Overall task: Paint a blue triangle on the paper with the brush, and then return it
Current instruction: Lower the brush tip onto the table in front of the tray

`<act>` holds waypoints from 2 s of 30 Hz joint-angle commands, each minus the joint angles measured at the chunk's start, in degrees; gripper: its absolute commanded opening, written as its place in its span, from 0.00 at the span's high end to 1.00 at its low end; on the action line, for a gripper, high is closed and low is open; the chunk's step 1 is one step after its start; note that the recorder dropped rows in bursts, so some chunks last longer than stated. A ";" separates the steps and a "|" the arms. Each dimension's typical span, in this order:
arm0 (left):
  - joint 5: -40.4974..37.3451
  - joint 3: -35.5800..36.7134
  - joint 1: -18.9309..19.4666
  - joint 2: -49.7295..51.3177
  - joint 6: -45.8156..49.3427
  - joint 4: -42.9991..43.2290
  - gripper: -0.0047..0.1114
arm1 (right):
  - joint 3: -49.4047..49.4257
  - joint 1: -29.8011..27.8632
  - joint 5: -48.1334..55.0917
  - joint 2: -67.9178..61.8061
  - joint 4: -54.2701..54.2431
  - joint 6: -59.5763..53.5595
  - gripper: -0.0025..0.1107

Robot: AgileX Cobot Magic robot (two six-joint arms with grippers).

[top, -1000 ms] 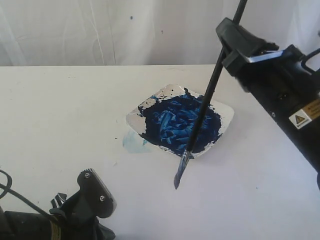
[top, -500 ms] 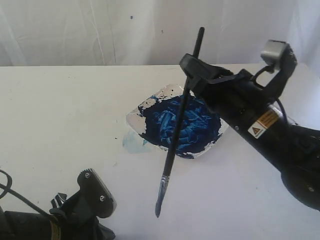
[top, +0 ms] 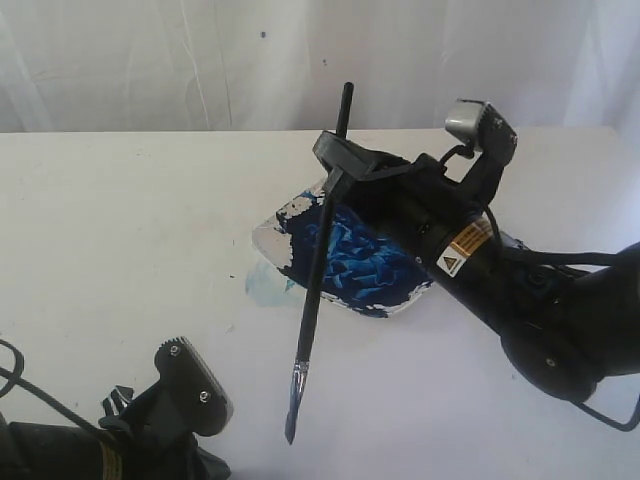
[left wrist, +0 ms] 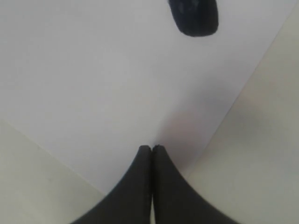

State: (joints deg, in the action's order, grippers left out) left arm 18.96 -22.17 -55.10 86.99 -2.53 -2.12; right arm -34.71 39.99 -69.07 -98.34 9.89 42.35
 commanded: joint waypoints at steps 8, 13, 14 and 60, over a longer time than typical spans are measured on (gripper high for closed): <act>-1.79 0.42 0.19 0.28 -0.03 -0.40 0.96 | -0.14 0.24 -0.90 -1.16 -2.22 -0.18 0.98; -1.79 0.42 0.19 0.28 -0.03 -0.40 0.96 | -0.14 0.24 -0.90 -1.16 -2.56 -1.42 0.98; -1.79 0.42 0.19 0.28 -0.03 -0.40 0.96 | -0.14 0.24 -0.90 -1.16 -2.56 -1.56 0.98; -1.79 0.42 0.19 0.28 -0.03 -0.40 0.96 | -2.83 0.24 3.25 -1.84 -5.01 -3.70 0.98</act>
State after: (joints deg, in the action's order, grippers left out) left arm 18.96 -22.17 -55.10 86.99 -2.53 -2.12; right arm -37.24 39.99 -66.06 -99.67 4.71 39.48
